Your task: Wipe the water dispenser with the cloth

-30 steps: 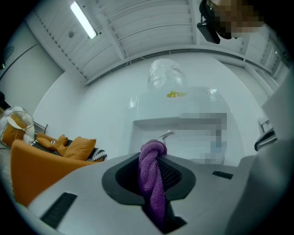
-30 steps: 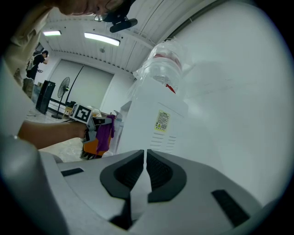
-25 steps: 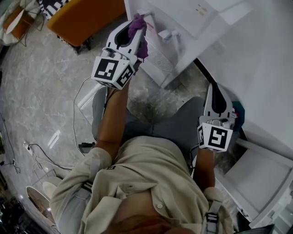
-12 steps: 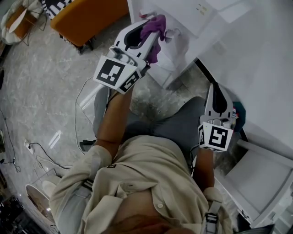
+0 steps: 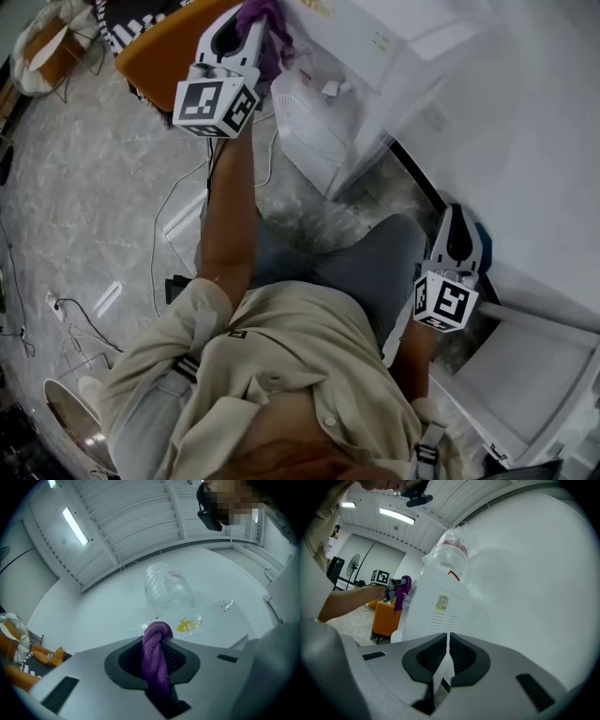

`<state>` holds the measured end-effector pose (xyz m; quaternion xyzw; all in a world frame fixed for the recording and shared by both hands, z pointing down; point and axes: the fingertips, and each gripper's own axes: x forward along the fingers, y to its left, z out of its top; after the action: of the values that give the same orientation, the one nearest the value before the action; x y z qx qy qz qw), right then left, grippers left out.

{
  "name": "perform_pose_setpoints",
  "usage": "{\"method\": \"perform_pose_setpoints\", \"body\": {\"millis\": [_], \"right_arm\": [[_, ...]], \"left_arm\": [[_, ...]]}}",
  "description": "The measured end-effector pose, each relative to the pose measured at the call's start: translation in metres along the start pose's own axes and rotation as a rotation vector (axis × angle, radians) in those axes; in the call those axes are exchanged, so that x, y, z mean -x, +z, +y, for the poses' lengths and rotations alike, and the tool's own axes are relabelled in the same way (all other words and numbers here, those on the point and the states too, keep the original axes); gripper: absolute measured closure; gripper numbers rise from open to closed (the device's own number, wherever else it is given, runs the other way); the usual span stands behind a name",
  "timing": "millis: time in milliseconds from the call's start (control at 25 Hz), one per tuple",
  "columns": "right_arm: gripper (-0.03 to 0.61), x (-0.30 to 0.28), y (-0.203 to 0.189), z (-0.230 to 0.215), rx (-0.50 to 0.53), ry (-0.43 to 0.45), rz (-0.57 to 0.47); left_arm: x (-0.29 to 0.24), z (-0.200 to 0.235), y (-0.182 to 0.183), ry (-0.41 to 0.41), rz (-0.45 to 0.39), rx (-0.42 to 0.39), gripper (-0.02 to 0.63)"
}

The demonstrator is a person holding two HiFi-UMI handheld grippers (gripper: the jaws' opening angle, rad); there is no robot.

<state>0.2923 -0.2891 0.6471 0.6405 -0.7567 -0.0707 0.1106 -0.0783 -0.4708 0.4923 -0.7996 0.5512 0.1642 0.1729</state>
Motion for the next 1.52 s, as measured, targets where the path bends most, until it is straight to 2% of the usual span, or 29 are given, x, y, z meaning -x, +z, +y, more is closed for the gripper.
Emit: {"method": "perform_pose_setpoints", "body": {"millis": [120, 280, 480, 720, 800, 880, 960, 1120, 1320, 1400, 1520], "right_arm": [[0.551, 0.002, -0.008, -0.017, -0.016, -0.024, 0.026], [0.551, -0.01, -0.001, -0.024, -0.028, -0.021, 0.033], [0.551, -0.032, 0.032, -0.008, -0.033, 0.037, 0.054], [0.551, -0.057, 0.08, 0.011, -0.01, 0.131, 0.153], [0.551, -0.062, 0.094, 0.016, -0.003, 0.15, 0.181], [0.551, -0.064, 0.108, 0.022, 0.004, 0.166, 0.201], [0.551, -0.066, 0.125, 0.025, 0.013, 0.178, 0.216], [0.551, -0.059, 0.162, 0.018, 0.037, 0.184, 0.27], [0.551, -0.019, 0.197, -0.017, 0.068, 0.146, 0.392], [0.551, -0.006, 0.207, -0.032, 0.075, 0.13, 0.433], [0.551, 0.006, 0.216, -0.049, 0.078, 0.113, 0.479]], "left_arm": [[-0.007, -0.01, 0.003, -0.025, 0.008, -0.008, 0.541], [-0.018, -0.047, 0.013, -0.099, 0.028, -0.015, 0.541], [-0.025, -0.084, 0.036, -0.165, 0.064, -0.002, 0.549], [-0.028, -0.143, 0.061, -0.329, 0.145, 0.008, 0.549], [-0.027, -0.148, 0.063, -0.348, 0.179, 0.03, 0.549], [-0.024, -0.144, 0.058, -0.341, 0.243, 0.091, 0.541], [-0.026, -0.137, 0.054, -0.324, 0.291, 0.115, 0.541], [-0.035, -0.091, 0.041, -0.199, 0.388, 0.149, 0.541], [-0.054, 0.006, 0.014, -0.016, 0.395, 0.154, 0.543], [-0.057, 0.02, 0.008, -0.005, 0.409, 0.168, 0.543], [-0.062, 0.012, 0.007, -0.01, 0.412, 0.208, 0.552]]}}
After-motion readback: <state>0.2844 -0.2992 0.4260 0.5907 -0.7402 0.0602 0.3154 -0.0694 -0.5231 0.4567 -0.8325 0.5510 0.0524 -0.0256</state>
